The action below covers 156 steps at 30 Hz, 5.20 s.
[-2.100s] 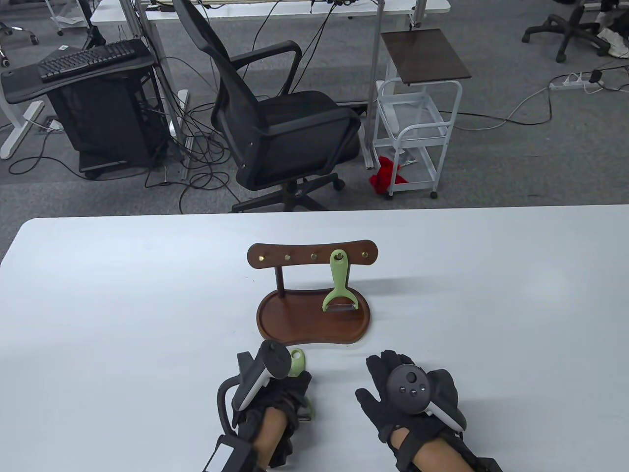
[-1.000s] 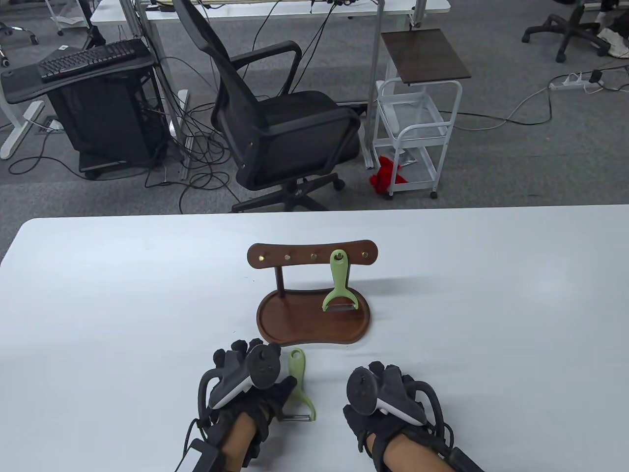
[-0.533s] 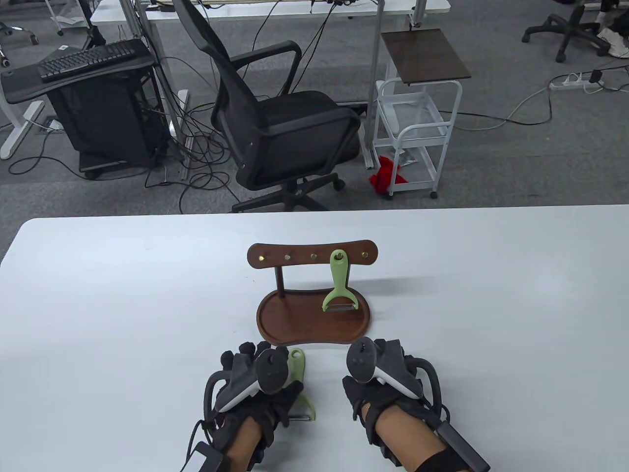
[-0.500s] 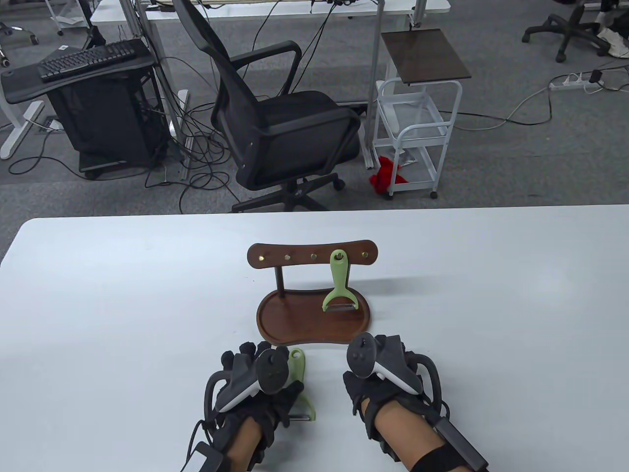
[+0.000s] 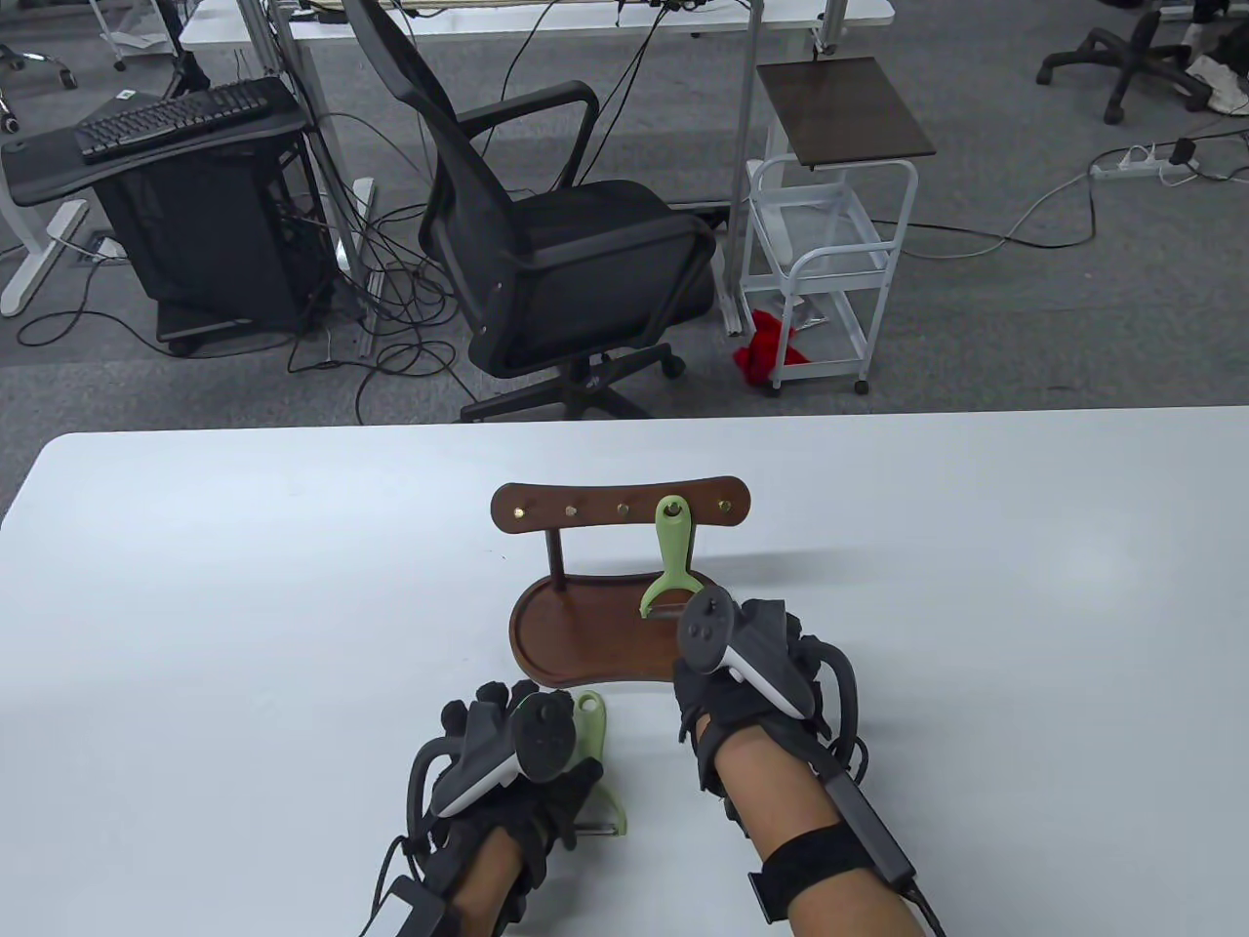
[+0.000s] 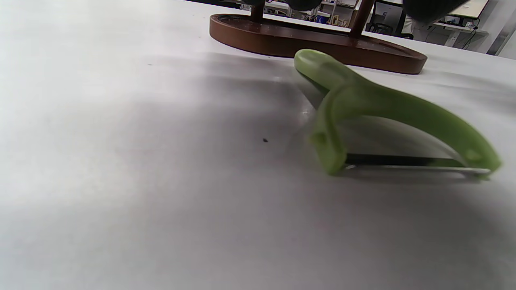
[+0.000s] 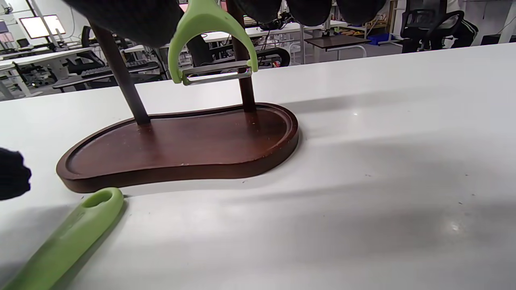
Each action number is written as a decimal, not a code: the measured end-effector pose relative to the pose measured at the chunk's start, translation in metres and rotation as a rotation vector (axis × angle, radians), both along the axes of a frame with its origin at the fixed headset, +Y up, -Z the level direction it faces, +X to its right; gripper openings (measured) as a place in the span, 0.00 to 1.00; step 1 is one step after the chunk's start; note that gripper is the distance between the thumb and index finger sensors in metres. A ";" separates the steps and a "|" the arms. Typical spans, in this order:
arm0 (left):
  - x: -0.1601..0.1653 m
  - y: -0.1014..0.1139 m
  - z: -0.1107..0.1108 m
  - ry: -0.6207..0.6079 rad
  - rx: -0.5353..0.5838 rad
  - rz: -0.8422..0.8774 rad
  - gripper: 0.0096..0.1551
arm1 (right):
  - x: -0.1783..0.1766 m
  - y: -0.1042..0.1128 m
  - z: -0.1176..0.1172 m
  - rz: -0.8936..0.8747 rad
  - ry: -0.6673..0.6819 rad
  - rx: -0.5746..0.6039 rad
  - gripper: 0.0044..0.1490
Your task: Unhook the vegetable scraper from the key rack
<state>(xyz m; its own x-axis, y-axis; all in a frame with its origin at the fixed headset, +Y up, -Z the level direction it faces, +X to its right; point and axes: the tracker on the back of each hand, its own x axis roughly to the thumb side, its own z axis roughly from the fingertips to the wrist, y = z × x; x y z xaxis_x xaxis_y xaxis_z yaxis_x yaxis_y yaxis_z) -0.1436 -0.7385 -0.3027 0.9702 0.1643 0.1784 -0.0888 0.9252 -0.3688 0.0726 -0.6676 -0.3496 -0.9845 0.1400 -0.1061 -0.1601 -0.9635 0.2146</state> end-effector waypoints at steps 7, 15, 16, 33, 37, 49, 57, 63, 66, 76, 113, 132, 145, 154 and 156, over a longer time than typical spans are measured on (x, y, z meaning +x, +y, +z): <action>0.001 -0.002 -0.001 0.004 -0.014 -0.011 0.47 | -0.008 0.005 -0.017 -0.039 -0.050 0.007 0.46; 0.001 -0.002 -0.002 0.013 -0.013 -0.008 0.46 | -0.013 0.009 -0.032 -0.086 -0.128 0.046 0.46; 0.001 -0.003 -0.002 0.011 -0.013 -0.009 0.46 | -0.013 0.009 -0.034 -0.092 -0.135 0.052 0.46; 0.003 -0.003 -0.004 -0.003 -0.006 0.012 0.47 | -0.014 0.000 -0.057 -0.146 -0.291 0.193 0.47; 0.005 -0.004 -0.004 -0.010 -0.010 0.008 0.47 | -0.011 -0.002 -0.060 -0.170 -0.316 0.214 0.45; 0.007 -0.005 -0.004 -0.012 -0.017 0.008 0.46 | -0.014 0.000 -0.064 -0.190 -0.316 0.291 0.35; 0.007 -0.005 -0.004 -0.010 -0.025 0.006 0.46 | -0.013 0.005 -0.062 -0.192 -0.306 0.303 0.34; 0.006 -0.005 -0.004 -0.008 -0.024 0.010 0.46 | -0.013 0.008 -0.059 -0.184 -0.287 0.325 0.34; 0.006 -0.004 -0.004 -0.007 -0.025 0.011 0.46 | -0.014 0.009 -0.057 -0.179 -0.272 0.336 0.34; 0.005 -0.003 -0.004 -0.009 -0.013 0.024 0.46 | -0.010 0.004 -0.039 -0.182 -0.251 0.342 0.34; 0.011 -0.008 0.003 -0.032 0.046 -0.029 0.46 | -0.003 -0.031 0.058 -0.146 -0.089 0.267 0.34; 0.014 -0.013 0.002 -0.034 0.025 -0.045 0.46 | -0.013 -0.095 0.054 -0.091 -0.047 0.097 0.35; 0.016 -0.013 0.003 -0.024 0.015 -0.055 0.46 | -0.016 -0.099 0.049 0.011 -0.075 0.054 0.37; 0.020 -0.011 0.006 -0.024 0.033 -0.039 0.46 | -0.021 -0.100 0.043 0.061 -0.084 0.019 0.37; 0.020 -0.010 0.006 -0.024 0.033 -0.038 0.46 | -0.021 -0.100 0.043 0.065 -0.086 0.016 0.37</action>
<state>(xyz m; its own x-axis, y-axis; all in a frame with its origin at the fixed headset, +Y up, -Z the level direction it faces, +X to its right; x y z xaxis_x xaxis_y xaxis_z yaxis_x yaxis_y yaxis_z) -0.1238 -0.7489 -0.2969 0.9709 0.1212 0.2064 -0.0450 0.9394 -0.3399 0.0516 -0.7673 -0.3068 -0.9789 0.0780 -0.1889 -0.1139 -0.9756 0.1875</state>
